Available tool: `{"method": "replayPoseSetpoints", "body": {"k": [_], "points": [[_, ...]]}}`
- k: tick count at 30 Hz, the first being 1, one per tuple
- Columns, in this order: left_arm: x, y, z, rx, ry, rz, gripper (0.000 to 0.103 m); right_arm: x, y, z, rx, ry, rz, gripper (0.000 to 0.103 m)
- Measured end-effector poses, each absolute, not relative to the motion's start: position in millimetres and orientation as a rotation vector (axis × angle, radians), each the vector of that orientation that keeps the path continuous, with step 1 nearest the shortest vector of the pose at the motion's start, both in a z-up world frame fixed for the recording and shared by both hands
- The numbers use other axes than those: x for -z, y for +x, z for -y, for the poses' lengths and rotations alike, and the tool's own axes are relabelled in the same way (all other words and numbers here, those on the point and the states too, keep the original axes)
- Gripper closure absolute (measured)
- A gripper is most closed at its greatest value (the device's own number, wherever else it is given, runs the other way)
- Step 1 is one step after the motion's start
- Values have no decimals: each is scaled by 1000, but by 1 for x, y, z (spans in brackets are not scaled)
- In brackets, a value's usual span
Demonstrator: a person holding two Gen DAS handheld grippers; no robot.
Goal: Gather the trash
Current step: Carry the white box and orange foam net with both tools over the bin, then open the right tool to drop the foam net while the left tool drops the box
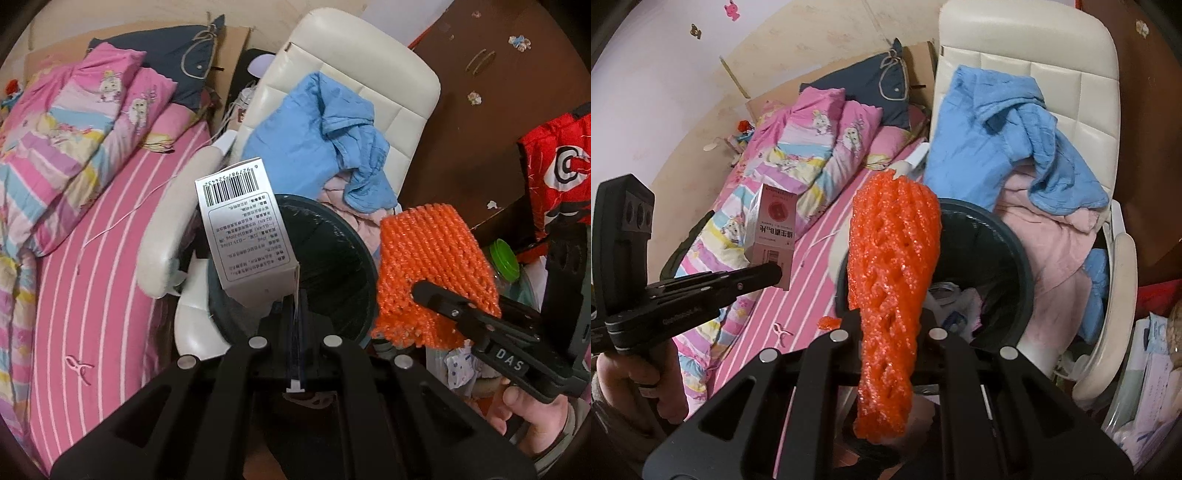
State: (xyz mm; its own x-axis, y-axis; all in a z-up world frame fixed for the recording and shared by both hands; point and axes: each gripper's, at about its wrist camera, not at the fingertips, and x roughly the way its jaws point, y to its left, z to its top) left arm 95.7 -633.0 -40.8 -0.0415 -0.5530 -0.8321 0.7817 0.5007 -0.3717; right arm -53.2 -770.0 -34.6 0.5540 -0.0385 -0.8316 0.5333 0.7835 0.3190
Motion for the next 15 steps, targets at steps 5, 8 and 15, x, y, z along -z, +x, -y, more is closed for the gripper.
{"method": "replayPoseSetpoints", "body": {"k": [5, 8, 15], "points": [[52, 89, 661, 1110, 256, -1225, 101, 55, -53, 791, 360, 599, -973, 92], [59, 85, 674, 1115, 264, -1244, 101, 67, -51, 801, 355, 606, -997, 90], [70, 87, 687, 1100, 266, -1278, 101, 79, -47, 813, 334, 608, -1016, 52]]}}
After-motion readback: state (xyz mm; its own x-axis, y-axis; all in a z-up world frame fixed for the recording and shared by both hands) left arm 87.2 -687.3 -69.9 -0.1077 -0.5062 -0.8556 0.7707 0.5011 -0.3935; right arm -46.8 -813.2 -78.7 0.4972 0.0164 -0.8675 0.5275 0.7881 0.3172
